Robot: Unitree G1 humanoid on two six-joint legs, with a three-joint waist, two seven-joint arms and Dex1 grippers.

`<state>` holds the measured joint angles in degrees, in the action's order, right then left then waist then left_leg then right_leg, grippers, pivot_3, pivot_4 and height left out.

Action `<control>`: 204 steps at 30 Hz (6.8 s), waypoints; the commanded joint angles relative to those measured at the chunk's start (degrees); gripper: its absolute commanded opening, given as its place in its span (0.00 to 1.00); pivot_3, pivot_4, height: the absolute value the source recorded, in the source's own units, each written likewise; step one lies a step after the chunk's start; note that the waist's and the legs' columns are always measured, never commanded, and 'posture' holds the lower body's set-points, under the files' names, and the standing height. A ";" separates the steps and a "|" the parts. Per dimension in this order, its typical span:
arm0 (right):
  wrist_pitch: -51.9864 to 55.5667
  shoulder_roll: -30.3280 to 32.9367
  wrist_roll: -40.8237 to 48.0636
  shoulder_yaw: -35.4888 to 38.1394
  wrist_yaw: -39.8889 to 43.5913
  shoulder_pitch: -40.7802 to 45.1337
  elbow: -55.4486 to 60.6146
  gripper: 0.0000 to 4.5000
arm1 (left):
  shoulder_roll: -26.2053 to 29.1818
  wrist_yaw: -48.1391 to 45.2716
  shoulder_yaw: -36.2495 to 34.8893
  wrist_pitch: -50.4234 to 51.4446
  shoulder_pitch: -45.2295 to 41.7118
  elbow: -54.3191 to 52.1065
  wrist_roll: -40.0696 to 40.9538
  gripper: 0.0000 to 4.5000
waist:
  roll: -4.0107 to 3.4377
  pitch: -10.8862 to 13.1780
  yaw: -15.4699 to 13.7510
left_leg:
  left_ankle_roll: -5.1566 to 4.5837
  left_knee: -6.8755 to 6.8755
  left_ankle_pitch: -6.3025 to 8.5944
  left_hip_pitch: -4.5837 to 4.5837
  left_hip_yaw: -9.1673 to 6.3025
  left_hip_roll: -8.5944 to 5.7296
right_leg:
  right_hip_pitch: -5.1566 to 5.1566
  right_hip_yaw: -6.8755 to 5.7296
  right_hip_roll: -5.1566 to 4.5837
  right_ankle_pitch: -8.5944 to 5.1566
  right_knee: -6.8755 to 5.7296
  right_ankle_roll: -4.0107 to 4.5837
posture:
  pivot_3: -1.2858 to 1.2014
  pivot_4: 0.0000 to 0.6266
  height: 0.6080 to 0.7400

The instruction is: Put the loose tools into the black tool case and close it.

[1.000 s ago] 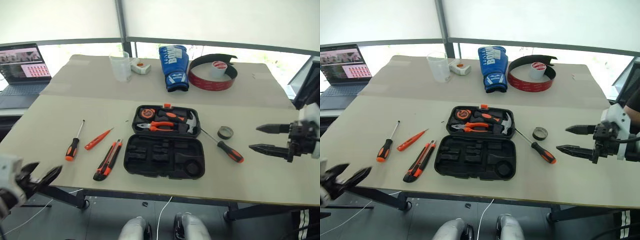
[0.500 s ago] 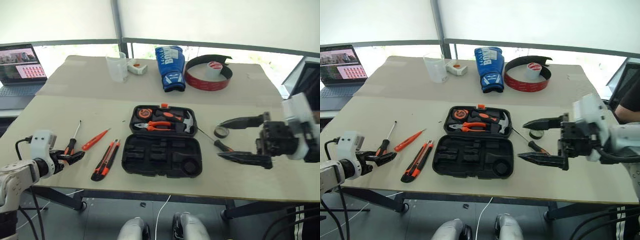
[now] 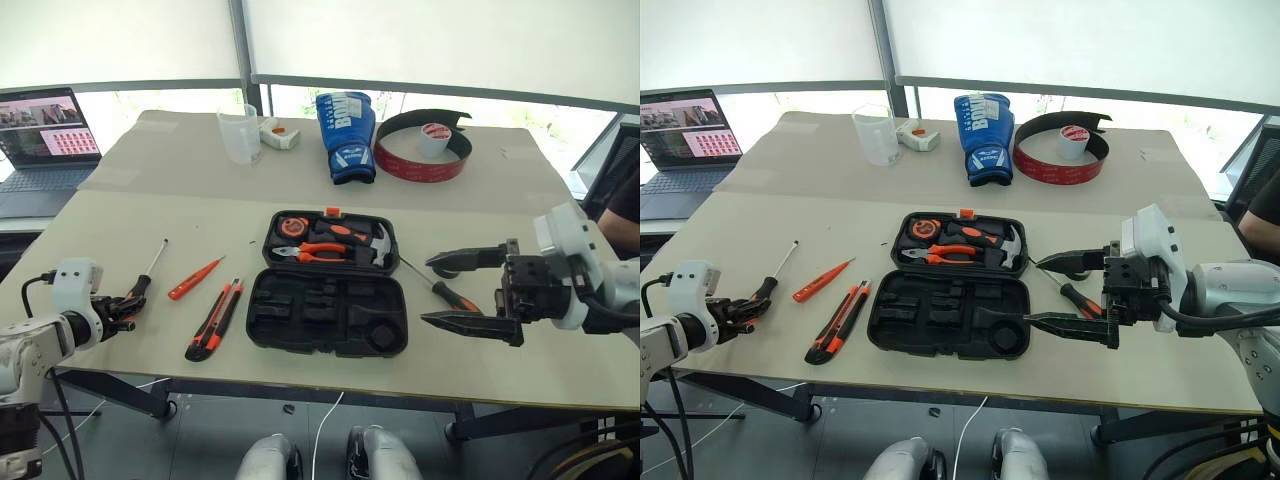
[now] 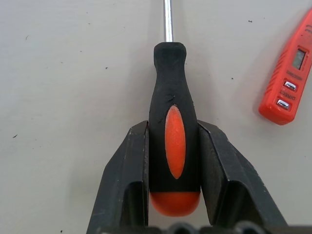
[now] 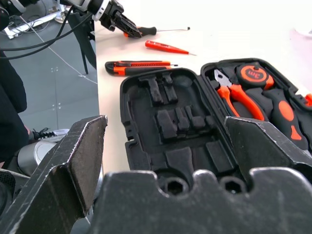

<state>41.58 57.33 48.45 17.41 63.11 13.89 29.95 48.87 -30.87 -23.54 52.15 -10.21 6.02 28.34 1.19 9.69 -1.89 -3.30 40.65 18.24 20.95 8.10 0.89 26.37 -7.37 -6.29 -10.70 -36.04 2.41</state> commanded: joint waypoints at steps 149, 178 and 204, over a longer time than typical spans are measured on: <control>1.99 1.13 -11.28 9.76 -4.13 -10.23 -16.58 0.22 | 2.17 -48.40 25.22 -15.59 -27.62 -15.14 3.15 1.00 | -0.38 0.20 1.37 | -1.41 1.12 -0.16 0.47 0.21 -0.09 | -0.16 0.27 0.14 0.27 0.03 -0.65 | 0.52 0.24 0.90; -29.30 -12.68 -42.55 -34.38 5.80 20.59 -31.56 0.22 | 8.75 -51.19 23.32 -18.04 -20.85 -17.46 2.32 1.00 | -0.39 0.29 1.46 | -1.23 1.14 -0.27 0.74 0.29 -0.11 | -0.06 -0.07 0.11 0.09 -0.07 -0.61 | 0.52 0.24 0.90; -15.40 -24.64 -39.08 -33.23 -0.76 23.93 -29.66 0.12 | 6.22 -50.64 25.92 -19.25 -23.95 -14.92 0.87 1.00 | -0.39 0.29 2.58 | -1.22 1.13 -0.27 0.73 0.29 -0.08 | -0.04 -0.05 0.19 0.08 -0.14 -0.53 | 0.52 0.24 0.90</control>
<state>26.76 32.91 9.96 -16.05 63.09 36.87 0.35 55.04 -81.57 2.79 33.69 -33.09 -8.37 29.23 0.81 9.98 0.68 -4.52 41.78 17.97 21.67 8.39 0.81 26.33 -7.42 -6.09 -10.62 -36.19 1.88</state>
